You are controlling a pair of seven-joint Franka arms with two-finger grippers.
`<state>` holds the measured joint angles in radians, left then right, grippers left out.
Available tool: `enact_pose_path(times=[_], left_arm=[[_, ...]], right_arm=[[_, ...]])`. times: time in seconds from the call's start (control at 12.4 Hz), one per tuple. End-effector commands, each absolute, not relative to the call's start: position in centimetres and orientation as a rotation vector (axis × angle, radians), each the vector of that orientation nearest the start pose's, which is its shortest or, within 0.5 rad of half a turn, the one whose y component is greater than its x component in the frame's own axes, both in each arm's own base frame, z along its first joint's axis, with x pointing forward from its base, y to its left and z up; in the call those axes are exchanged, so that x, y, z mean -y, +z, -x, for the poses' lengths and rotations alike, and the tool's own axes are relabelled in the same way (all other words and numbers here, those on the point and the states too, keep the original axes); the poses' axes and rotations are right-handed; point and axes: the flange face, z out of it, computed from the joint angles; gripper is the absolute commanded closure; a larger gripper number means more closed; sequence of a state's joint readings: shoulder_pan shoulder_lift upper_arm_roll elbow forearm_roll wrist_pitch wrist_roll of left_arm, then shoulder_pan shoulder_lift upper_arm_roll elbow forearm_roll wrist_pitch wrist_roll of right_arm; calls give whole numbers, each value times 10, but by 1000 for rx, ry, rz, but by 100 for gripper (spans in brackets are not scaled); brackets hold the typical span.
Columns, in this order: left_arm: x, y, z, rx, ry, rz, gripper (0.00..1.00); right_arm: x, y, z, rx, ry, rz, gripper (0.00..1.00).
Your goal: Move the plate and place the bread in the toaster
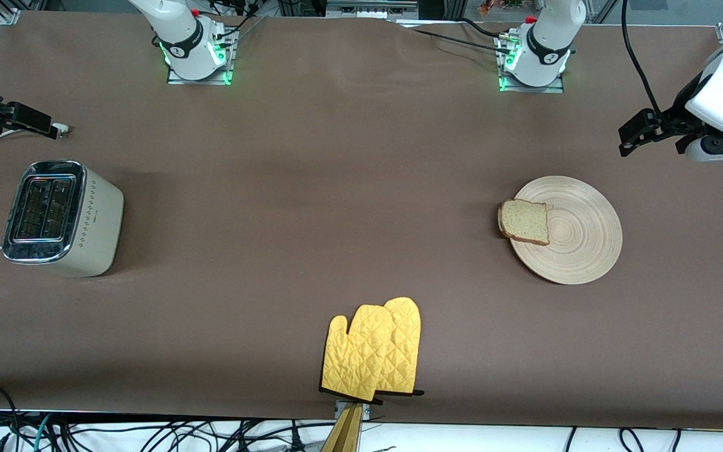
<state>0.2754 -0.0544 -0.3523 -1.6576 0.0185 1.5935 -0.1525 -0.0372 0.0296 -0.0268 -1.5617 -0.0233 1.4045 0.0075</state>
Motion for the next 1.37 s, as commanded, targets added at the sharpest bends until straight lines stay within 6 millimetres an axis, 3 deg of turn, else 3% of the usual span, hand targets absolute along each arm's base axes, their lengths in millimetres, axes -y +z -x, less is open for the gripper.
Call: enact_pose_path(times=[0.0,1.29], left_arm=[[44,616,-538,130,19,3123,0],[43,618,-539,135,11,3122,0]], right_arm=[[38,608,-544,-130,276,3156,0],[36,604,-547,-118,292,3169,0]])
